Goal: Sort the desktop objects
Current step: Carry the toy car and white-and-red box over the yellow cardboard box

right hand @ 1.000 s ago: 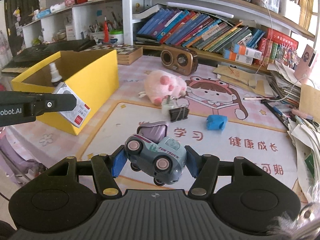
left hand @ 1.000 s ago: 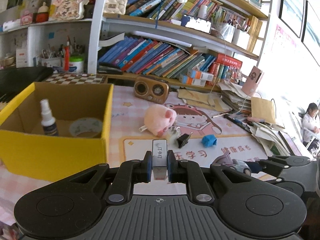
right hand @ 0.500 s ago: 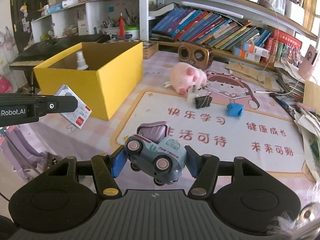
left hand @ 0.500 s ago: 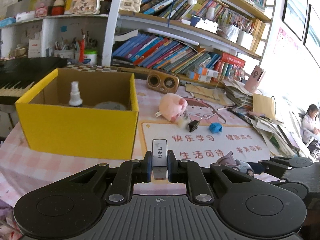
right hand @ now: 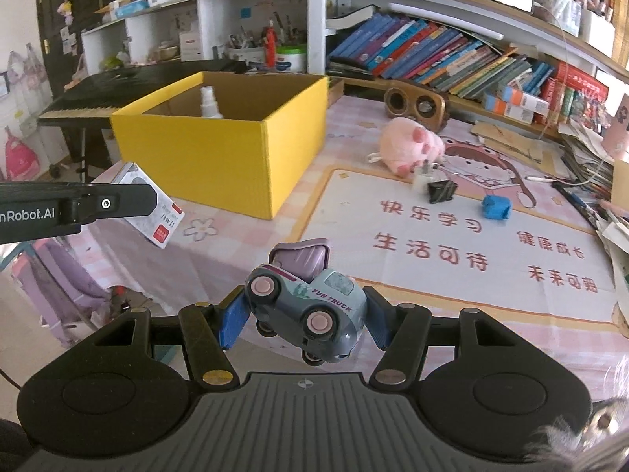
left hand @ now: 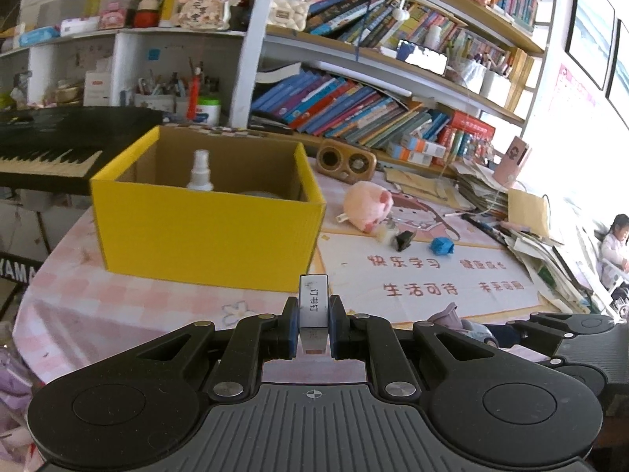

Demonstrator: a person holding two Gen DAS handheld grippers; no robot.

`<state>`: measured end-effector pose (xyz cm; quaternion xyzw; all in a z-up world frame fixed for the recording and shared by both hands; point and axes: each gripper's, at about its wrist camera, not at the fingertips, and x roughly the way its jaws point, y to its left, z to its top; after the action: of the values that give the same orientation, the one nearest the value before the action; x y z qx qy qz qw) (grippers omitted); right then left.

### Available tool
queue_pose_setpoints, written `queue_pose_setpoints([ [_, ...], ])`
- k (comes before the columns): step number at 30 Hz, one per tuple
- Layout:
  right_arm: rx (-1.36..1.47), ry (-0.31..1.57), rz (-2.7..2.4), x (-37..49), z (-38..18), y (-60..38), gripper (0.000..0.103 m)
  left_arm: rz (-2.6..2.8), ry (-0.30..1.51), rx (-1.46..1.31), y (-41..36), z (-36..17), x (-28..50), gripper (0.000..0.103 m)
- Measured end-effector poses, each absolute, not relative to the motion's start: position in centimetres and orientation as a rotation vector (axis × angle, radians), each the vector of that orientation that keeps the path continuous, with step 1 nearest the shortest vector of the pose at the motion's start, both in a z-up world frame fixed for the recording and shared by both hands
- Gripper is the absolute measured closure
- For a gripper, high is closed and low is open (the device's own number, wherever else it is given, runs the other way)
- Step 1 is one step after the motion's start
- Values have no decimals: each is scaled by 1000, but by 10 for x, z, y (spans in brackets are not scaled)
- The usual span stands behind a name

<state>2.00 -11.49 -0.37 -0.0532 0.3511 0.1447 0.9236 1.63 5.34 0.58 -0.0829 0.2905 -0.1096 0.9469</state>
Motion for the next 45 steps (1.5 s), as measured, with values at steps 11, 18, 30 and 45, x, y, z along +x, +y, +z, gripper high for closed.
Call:
queue_pose_setpoints([
  [11,-139,720,375,18,-5,-81,45,-150,582,-193,87,6,1,89],
  [18,-157,711,415,20,-3,-66,45,-124,566,-198,100,8,-2,89],
  [30,-183,697,468,23,3,-47,45,-92,513,-207,116,22,-1,89],
  [45,-176,642,527,53,24,-38,45,-74,402,-191,118,56,34,89],
])
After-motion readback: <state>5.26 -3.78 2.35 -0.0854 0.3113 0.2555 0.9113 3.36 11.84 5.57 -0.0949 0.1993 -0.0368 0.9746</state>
